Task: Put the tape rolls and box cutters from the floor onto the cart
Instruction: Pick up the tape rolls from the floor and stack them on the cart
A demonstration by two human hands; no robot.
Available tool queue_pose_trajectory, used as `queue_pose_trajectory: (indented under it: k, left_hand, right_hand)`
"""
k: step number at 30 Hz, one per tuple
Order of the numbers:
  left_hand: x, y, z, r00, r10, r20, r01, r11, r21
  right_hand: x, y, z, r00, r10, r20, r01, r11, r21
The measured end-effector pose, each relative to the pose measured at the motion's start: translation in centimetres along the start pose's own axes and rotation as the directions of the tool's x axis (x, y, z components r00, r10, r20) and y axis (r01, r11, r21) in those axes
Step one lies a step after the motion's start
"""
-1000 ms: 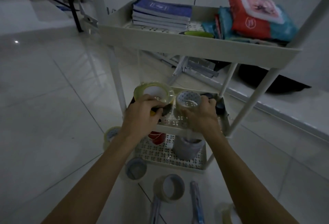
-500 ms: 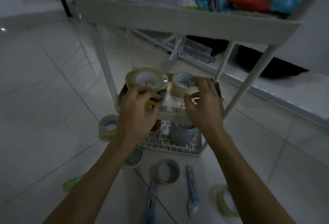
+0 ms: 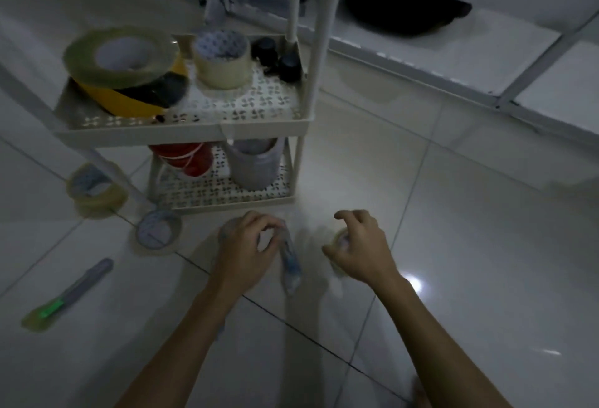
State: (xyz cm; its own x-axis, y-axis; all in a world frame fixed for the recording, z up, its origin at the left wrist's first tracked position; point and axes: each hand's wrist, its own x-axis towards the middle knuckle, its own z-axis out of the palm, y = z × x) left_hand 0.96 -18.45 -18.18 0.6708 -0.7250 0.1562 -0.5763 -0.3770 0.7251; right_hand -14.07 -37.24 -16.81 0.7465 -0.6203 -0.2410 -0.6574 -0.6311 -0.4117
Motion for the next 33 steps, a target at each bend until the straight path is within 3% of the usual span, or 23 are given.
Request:
queue_pose_trajectory:
  k: [4, 9, 15, 19, 22, 26, 28, 33]
  left_hand:
    - [-0.1, 0.0, 1.5, 0.995, -0.047, 0.083, 0.047, 0.999, 0.0]
    - [0.1, -0.1, 0.3, 0.997, -0.033, 0.068, 0.036, 0.999, -0.03]
    - [0.7, 1.3, -5.6, 0.998, -0.046, -0.051, 0.042, 0.996, -0.079]
    - [1.9, 2.3, -11.4, 0.964, 0.1, -0.246, -0.096, 0.995, 0.026]
    - [3.1, 3.0, -15.4, 0.906, 0.165, -0.39, -0.115, 0.982, 0.148]
    - [5.8, 3.2, -18.7, 0.837, 0.256, -0.483, -0.142, 0.955, 0.26]
    - [7.5, 2.8, -19.6, 0.853, 0.251, -0.459, -0.127, 0.951, 0.283]
    - [9.6, 0.5, -19.1, 0.931, 0.117, -0.345, 0.017, 0.932, 0.361]
  right_hand:
    - [-0.5, 2.3, 1.9, 0.99, 0.081, 0.114, -0.076, 0.996, -0.046]
    - [-0.2, 2.6, 2.1, 0.999, 0.007, 0.038, -0.009, 0.999, 0.04]
    - [-0.7, -2.8, -1.3, 0.971, -0.202, -0.131, 0.214, 0.973, 0.085]
    - [-1.1, -8.4, -5.1, 0.88, -0.378, -0.288, 0.43, 0.892, 0.142]
    - [-1.4, -13.0, -7.9, 0.774, -0.478, -0.415, 0.572, 0.809, 0.136]
    - [-0.9, -17.9, -10.8, 0.69, -0.537, -0.486, 0.652, 0.752, 0.094]
    - [-0.1, -19.8, -11.8, 0.677, -0.53, -0.51, 0.653, 0.752, 0.085]
    - [4.3, -22.8, -12.7, 0.732, -0.478, -0.485, 0.544, 0.839, -0.006]
